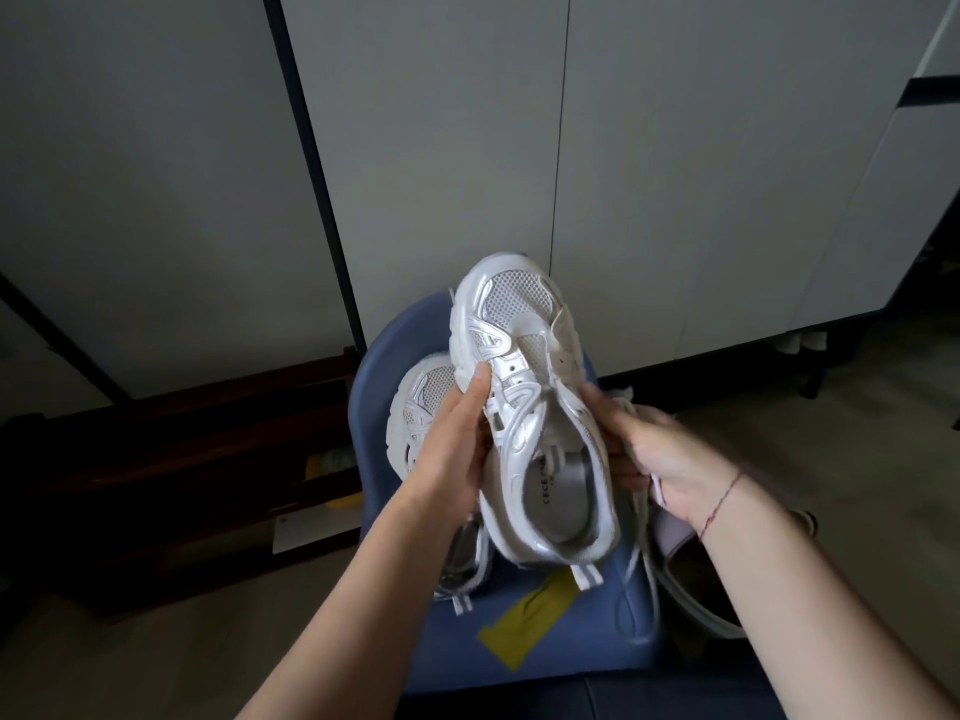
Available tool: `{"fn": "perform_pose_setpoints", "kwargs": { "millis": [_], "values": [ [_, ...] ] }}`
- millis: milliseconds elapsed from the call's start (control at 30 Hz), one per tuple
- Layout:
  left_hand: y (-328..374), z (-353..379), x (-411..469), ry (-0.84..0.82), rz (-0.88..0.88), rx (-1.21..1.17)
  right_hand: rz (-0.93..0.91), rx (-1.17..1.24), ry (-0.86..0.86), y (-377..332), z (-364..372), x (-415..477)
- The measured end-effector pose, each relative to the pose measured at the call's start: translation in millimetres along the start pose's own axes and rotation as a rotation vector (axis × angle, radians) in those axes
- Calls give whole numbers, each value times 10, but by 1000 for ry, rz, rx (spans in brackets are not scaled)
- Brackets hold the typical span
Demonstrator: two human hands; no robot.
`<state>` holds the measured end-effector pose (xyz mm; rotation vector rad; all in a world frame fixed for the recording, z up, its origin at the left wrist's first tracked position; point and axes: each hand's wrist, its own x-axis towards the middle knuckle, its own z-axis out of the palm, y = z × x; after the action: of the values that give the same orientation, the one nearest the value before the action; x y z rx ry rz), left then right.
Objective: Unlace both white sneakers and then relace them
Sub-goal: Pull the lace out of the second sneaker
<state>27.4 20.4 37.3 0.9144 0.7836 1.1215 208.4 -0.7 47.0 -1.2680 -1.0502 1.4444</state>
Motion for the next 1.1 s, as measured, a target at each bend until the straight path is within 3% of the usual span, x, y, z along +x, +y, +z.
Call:
{"fn": "perform_pose_setpoints", "kwargs": {
  "millis": [200,433,600,800,1100],
  "values": [
    [-57,231,364,21,-97,248,59,217,54,227,-259,319],
    [-539,32,584,165,-192,153,207,294,46,558,-219,518],
    [-908,-139,747,292,-131,260,240,373,10,658,-190,567],
    [-1041,-158,731,301,-200,310,307,378,2,727,-201,583],
    [-607,133,396,326,-219,381,375,498,-7,577,-121,422]
  ]
}}
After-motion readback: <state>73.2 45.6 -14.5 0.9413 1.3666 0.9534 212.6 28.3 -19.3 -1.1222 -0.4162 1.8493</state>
